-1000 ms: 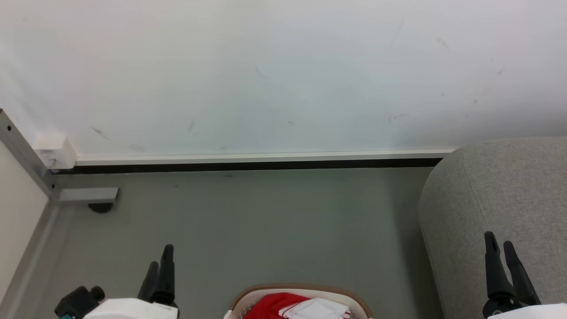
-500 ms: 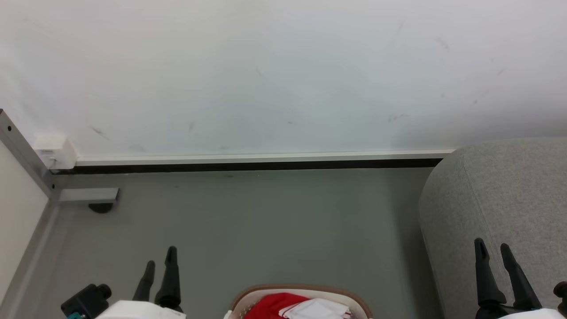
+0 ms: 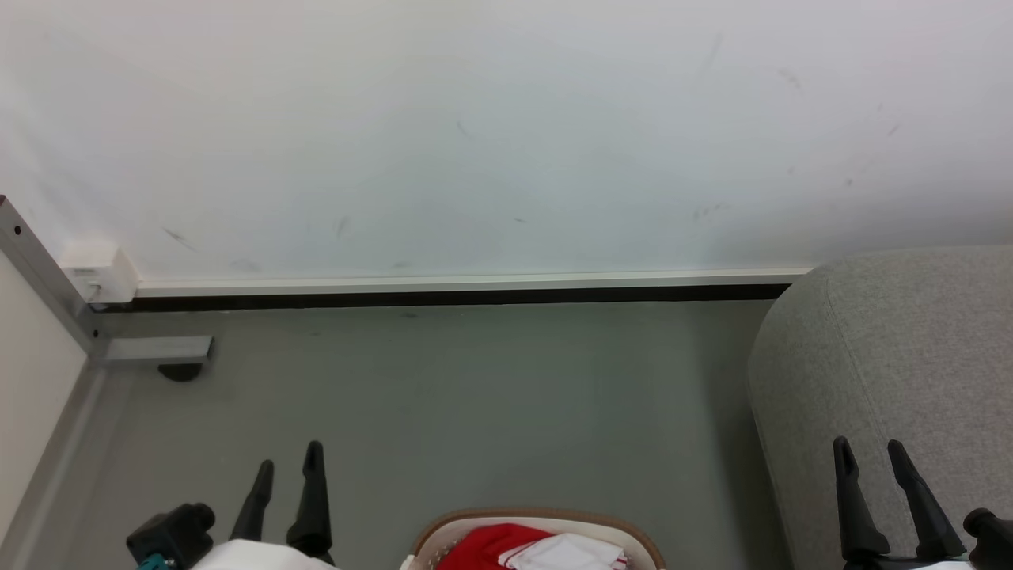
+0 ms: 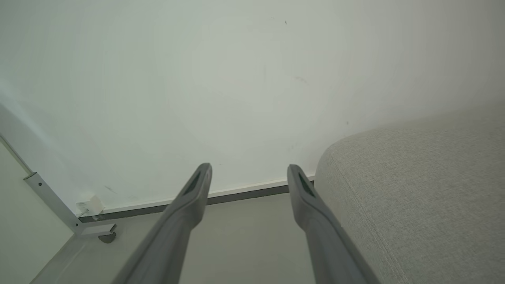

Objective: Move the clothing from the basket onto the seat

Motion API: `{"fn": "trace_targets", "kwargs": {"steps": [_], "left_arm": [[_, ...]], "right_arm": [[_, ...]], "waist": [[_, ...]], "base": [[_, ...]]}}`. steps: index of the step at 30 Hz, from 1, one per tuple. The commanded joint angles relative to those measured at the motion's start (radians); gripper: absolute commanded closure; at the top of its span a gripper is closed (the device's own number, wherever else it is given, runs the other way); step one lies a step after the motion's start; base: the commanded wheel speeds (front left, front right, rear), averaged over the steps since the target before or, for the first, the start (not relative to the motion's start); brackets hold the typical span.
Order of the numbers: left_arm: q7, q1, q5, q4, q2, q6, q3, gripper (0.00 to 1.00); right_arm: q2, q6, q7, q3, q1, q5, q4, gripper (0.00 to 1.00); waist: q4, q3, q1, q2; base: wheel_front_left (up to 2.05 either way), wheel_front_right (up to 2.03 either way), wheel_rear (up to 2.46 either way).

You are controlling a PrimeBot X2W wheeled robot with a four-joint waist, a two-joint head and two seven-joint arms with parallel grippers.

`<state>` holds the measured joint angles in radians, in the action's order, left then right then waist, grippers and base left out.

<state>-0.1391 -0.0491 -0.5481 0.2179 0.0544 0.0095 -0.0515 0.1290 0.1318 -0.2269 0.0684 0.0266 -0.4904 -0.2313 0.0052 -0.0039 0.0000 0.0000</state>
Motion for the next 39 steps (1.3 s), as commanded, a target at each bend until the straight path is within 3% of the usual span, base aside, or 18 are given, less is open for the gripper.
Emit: {"fn": "trace_targets", "kwargs": {"steps": [1,25,39], "left_arm": [[-0.007,0.002,0.036,-0.007,0.013,0.002,-0.003,0.00],[-0.066,0.019,0.275,0.012,0.027,0.018,-0.027,0.00],[-0.096,0.028,0.356,0.039,0.017,-0.005,-0.031,0.00]], "right_arm": [[0.003,-0.001,-0.006,-0.008,-0.002,0.029,0.003,0.00],[-0.037,-0.002,-0.022,-0.072,-0.022,0.289,-0.025,0.00],[-0.056,-0.002,-0.030,-0.108,-0.025,0.399,-0.047,0.00]], "waist": [[0.000,0.000,0.0000,0.0000],[-0.008,-0.005,0.0000,0.0000],[-0.011,-0.009,0.0000,0.0000]], "base": [[0.00,0.00,0.00],[0.00,0.00,0.00],[0.00,0.00,0.00]]}}
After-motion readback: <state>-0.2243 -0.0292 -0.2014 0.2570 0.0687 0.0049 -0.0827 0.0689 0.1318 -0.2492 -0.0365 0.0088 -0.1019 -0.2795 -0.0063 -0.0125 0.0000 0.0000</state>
